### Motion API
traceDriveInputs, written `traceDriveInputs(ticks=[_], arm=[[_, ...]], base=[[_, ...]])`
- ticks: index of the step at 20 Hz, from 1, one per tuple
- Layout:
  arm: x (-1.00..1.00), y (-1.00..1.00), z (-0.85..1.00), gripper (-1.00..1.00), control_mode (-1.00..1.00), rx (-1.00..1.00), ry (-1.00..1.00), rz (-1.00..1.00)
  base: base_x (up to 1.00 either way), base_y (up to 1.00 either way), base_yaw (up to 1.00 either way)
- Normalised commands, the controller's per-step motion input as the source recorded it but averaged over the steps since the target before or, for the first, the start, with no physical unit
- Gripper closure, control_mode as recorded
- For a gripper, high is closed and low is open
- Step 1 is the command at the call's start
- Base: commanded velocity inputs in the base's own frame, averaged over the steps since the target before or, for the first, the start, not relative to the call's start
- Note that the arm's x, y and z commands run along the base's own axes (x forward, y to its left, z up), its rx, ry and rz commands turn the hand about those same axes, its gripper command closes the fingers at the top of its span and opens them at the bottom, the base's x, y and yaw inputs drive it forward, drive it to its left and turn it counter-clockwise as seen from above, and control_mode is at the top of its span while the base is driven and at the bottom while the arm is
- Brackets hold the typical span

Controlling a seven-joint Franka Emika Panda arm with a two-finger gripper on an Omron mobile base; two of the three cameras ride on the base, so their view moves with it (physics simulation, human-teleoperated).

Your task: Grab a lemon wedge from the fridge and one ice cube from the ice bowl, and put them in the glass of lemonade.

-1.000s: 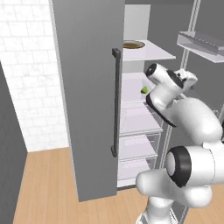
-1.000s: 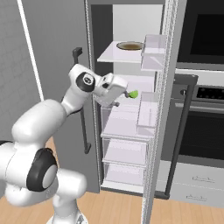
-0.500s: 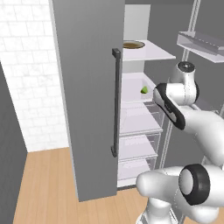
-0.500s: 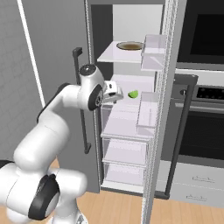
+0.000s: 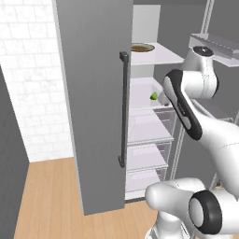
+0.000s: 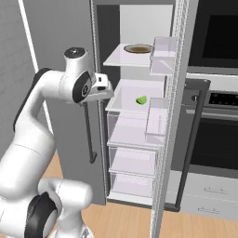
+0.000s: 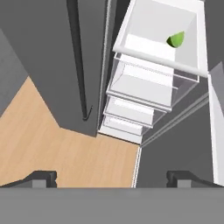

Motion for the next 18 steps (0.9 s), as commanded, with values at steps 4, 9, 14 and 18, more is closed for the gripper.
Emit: traceDriveInputs(ticks=[4, 9, 14, 18], arm=[[-1.0, 0.26, -0.09, -1.0, -1.0, 0.05, 0.11, -0.12], [-0.59, 0.33, -0.64, -1.0, -1.0, 0.08, 0.0, -0.17], [-0.13, 0.25, -0.21, -1.0, -1.0, 0.01, 0.15, -0.21], [0.24, 0.01, -0.11, -1.0, -1.0, 0.0, 0.08, -0.21]], base=[[0.0, 0.0, 0.0], [0.0, 0.0, 0.0], [0.0, 0.0, 0.0], [0.0, 0.0, 0.0]])
